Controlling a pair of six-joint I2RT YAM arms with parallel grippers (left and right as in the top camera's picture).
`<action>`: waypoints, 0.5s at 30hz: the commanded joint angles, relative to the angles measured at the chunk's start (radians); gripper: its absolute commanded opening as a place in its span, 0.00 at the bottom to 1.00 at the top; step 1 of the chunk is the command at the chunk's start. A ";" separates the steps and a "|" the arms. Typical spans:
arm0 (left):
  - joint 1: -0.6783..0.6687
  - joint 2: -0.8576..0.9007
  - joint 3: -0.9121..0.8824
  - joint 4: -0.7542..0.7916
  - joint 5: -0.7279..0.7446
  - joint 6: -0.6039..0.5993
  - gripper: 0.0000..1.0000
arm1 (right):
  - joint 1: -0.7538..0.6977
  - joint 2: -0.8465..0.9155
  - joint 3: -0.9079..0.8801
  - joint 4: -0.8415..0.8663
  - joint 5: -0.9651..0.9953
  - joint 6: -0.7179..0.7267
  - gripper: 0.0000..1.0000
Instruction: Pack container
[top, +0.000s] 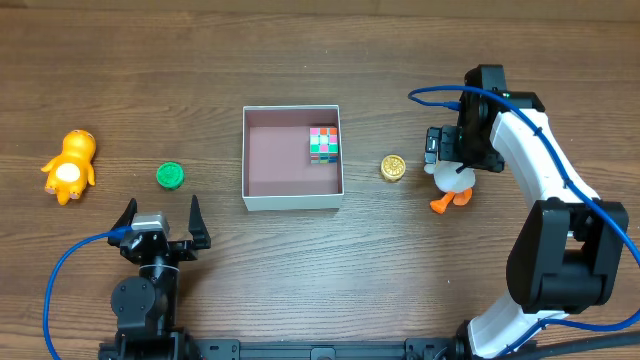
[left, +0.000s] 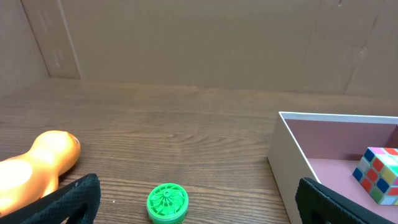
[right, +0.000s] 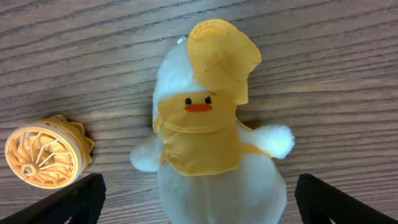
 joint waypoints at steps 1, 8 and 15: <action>0.004 -0.010 -0.003 0.000 -0.006 0.022 1.00 | 0.002 0.010 -0.022 0.011 0.001 0.004 1.00; 0.004 -0.010 -0.003 0.000 -0.006 0.022 1.00 | 0.002 0.010 -0.026 -0.002 0.001 0.029 1.00; 0.004 -0.010 -0.003 0.000 -0.006 0.022 1.00 | 0.002 0.013 -0.040 0.003 0.001 0.029 1.00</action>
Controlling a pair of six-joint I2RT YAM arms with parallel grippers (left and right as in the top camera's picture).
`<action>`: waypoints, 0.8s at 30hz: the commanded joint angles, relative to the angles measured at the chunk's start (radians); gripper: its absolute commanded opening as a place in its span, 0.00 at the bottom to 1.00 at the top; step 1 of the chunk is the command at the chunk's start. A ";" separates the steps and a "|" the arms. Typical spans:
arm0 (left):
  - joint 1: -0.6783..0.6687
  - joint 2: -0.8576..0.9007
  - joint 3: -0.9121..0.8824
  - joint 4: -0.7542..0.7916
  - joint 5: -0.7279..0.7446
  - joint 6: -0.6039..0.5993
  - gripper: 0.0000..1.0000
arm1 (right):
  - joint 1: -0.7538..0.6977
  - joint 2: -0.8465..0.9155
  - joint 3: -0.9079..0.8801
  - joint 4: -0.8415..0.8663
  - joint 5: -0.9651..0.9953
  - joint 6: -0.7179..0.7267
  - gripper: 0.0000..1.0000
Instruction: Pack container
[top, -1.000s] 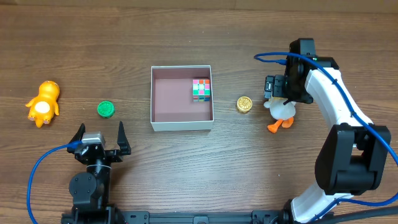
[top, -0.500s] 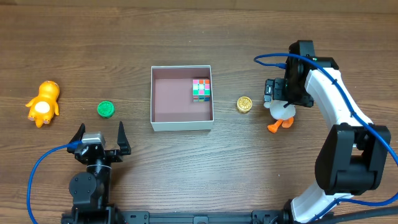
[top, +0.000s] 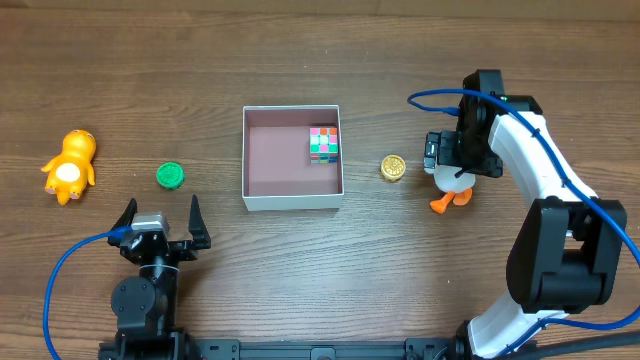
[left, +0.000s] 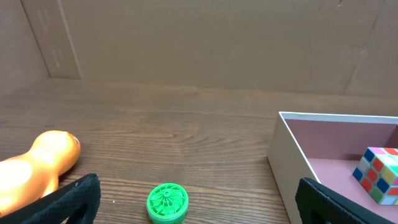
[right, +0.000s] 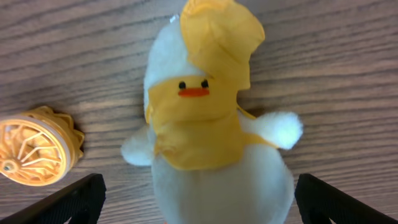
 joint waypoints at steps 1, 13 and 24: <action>0.004 -0.010 -0.003 0.000 -0.006 0.022 1.00 | 0.002 0.011 -0.008 0.003 0.000 0.010 1.00; 0.004 -0.010 -0.003 0.000 -0.006 0.022 1.00 | 0.002 0.016 -0.008 -0.014 0.001 -0.002 1.00; 0.004 -0.010 -0.003 0.000 -0.006 0.022 1.00 | 0.001 0.016 -0.008 -0.012 0.061 -0.002 1.00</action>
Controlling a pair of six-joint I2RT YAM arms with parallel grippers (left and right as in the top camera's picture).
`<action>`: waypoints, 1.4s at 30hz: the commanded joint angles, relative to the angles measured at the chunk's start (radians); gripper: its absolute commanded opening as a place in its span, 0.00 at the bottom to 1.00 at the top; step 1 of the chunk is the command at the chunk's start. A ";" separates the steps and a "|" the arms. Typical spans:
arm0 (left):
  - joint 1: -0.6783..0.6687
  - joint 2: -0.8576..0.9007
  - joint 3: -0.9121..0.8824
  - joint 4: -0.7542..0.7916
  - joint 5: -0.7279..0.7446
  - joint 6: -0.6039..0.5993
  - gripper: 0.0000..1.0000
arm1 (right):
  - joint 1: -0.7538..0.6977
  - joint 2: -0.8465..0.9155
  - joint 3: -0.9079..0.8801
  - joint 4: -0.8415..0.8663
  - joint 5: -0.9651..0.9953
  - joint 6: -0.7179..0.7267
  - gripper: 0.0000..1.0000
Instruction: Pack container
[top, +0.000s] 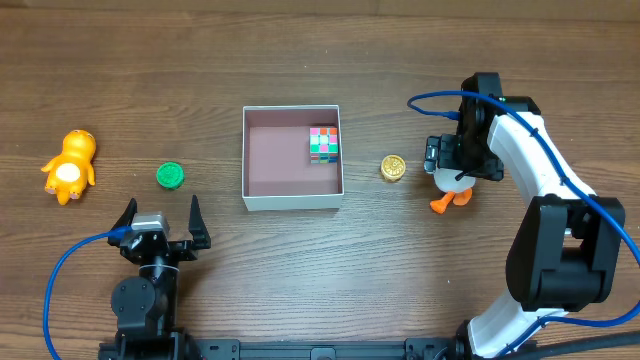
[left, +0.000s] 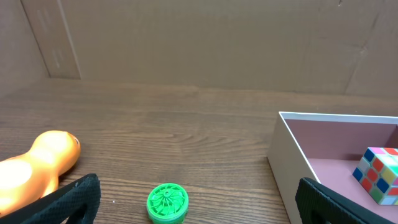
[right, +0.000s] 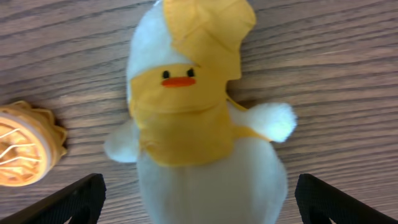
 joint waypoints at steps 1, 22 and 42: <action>0.004 -0.010 -0.003 0.000 -0.006 0.022 1.00 | 0.001 0.006 -0.006 0.004 0.032 -0.003 1.00; 0.004 -0.010 -0.003 0.000 -0.006 0.022 1.00 | 0.001 0.006 -0.006 0.018 -0.011 -0.048 1.00; 0.004 -0.010 -0.003 0.000 -0.006 0.022 1.00 | 0.001 0.006 -0.057 0.066 -0.018 -0.044 1.00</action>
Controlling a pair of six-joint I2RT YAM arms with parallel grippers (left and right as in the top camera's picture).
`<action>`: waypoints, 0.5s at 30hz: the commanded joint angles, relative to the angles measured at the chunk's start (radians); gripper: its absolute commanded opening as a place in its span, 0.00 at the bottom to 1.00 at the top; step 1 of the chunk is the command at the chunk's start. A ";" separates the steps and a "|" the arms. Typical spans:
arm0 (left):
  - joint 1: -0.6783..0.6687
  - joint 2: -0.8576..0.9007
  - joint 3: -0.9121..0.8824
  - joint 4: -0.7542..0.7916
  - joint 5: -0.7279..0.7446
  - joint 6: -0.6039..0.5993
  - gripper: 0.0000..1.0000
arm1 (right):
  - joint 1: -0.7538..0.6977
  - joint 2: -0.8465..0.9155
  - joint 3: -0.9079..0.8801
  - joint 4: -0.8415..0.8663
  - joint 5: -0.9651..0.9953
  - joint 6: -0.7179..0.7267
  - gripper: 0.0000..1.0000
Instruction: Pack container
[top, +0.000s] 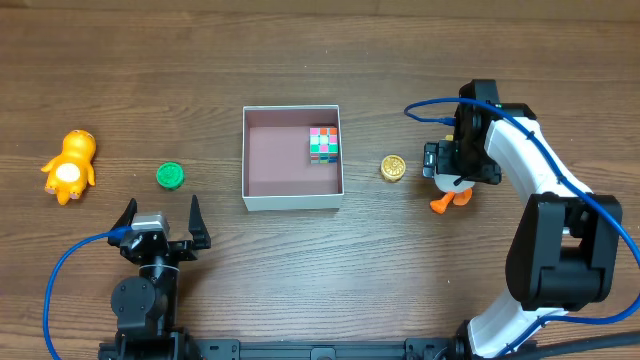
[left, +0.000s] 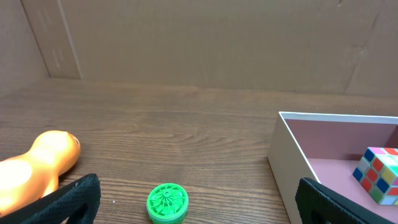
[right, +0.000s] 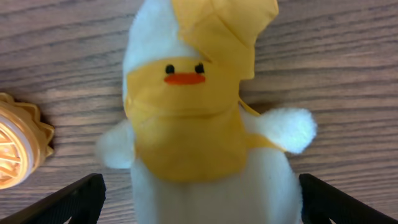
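Observation:
The white box (top: 293, 198) with a pink floor holds a colour cube (top: 323, 143) in its far right corner. Right of it lie a yellow wheel (top: 392, 168) and a white plush duck (top: 447, 190) with orange feet. My right gripper (top: 452, 166) is open directly over the duck (right: 205, 130), its fingers wide on either side of the body. The left gripper (top: 160, 222) rests open near the front edge, with the green wheel (left: 167, 202) between its fingers' line of sight and the box (left: 292, 155) to its right.
An orange plush toy (top: 68, 165) lies at the far left, with the green wheel (top: 170, 176) between it and the box. The yellow wheel (right: 18, 146) sits just left of the duck. Cardboard walls close the back.
My right gripper has come lower over the duck, which fills more of the wrist view. The left arm and all objects stay put.
The right gripper hung open above the duck with the yellow wheel well in view. At each moment it sat closer to the duck, the wheel sliding off the left edge. Now its open fingers flank the duck's body. The left arm never moved.

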 joint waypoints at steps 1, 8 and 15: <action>0.004 -0.010 -0.003 0.000 -0.006 0.022 1.00 | 0.001 0.003 -0.005 0.014 -0.007 0.000 1.00; 0.004 -0.010 -0.003 0.000 -0.006 0.022 1.00 | 0.001 0.003 -0.005 0.026 -0.006 0.000 0.74; 0.004 -0.010 -0.003 0.000 -0.006 0.022 1.00 | 0.001 0.003 0.006 0.015 -0.007 0.000 0.57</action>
